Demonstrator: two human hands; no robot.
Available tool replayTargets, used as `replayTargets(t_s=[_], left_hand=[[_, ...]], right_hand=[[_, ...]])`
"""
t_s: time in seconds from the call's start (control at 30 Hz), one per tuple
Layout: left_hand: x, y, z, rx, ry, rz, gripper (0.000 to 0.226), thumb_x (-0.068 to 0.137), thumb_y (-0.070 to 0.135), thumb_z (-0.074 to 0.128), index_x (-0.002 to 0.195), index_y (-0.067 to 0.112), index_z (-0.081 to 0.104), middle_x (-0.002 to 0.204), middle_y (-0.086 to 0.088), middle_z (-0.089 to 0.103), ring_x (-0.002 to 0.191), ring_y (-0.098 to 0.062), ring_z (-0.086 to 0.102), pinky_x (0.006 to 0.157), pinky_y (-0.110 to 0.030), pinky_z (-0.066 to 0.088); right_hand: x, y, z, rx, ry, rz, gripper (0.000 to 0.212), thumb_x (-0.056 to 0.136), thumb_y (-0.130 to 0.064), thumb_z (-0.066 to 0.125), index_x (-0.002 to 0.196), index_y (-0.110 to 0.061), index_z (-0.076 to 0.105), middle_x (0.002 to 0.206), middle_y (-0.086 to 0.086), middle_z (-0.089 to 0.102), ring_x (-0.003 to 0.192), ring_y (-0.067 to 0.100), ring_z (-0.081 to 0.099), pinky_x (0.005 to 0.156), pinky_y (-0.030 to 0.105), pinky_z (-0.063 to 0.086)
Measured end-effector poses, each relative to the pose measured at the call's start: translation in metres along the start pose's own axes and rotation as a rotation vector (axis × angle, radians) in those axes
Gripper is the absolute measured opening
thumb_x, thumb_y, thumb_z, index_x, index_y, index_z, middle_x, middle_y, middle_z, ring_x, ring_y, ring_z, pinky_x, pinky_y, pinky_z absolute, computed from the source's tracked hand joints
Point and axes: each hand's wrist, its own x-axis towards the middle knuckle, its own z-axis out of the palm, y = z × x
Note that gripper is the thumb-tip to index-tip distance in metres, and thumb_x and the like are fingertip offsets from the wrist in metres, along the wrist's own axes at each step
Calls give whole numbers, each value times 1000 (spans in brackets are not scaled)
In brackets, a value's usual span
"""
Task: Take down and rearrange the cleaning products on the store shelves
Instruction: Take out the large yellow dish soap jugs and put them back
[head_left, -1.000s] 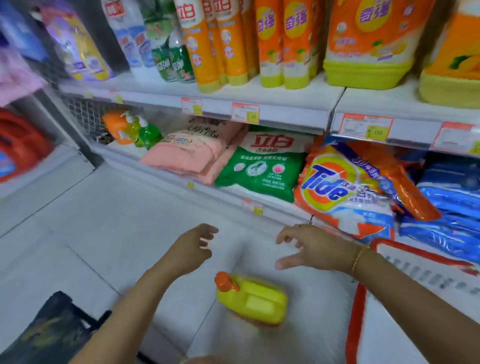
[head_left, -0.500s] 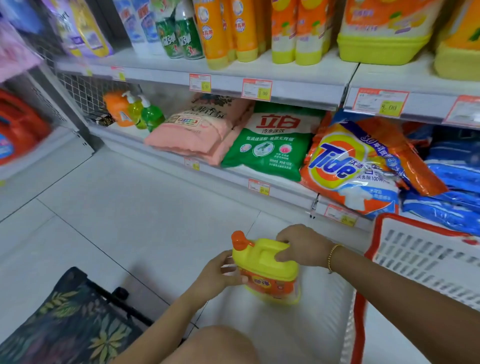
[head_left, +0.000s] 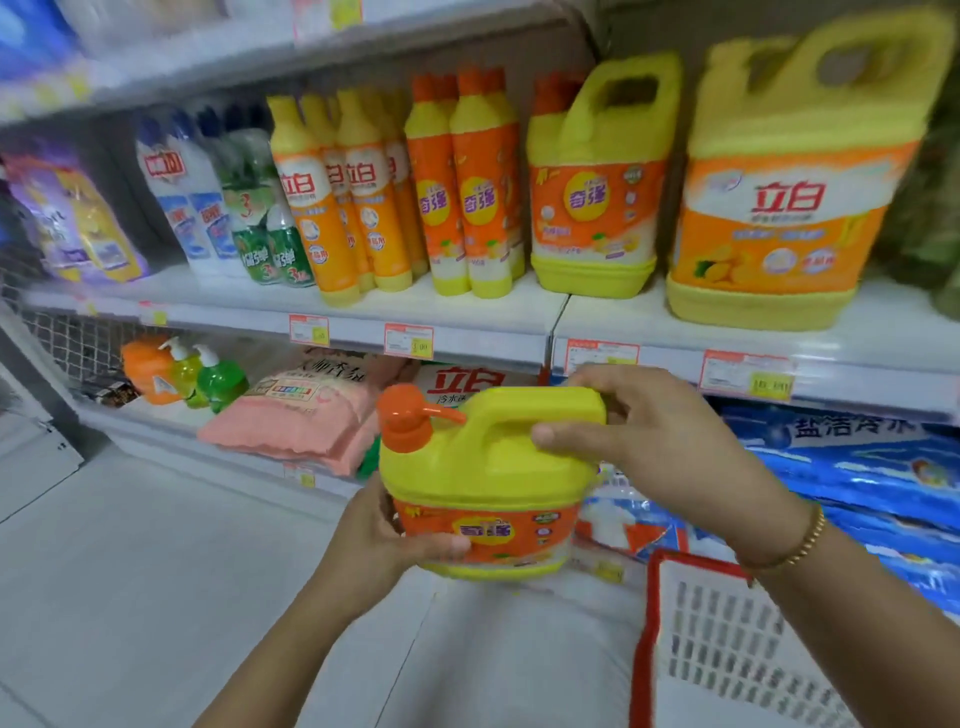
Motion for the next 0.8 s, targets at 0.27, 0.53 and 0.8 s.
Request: replayTargets(t_s=[0.27, 0.53, 0.8], left_hand=[[99, 118, 20, -108, 110, 315, 80, 47, 21, 93, 118, 18, 58, 112, -3, 71, 104, -23, 68, 85, -40, 55], [178, 164, 44, -124, -9, 333, 83, 40, 23, 94, 115, 21, 58, 107, 2, 72, 99, -17, 69, 75, -28, 57], [226, 155, 49, -236, -80, 165, 68, 58, 11, 86, 115, 21, 52, 120, -8, 65, 102, -23, 66, 75, -37, 54]], right_hand=[[26, 15, -71, 68, 563, -196, 19, 75, -26, 73, 92, -28, 63, 95, -13, 69, 98, 3, 63, 88, 21, 50], [21, 79, -113, -515, 831, 9, 27, 82, -21, 71, 106, -13, 62, 106, 3, 66, 100, 24, 61, 82, 33, 45], [14, 96, -126, -625, 838, 126, 35, 83, -23, 69, 115, -17, 56, 116, 4, 52, 103, 22, 53, 76, 27, 39]])
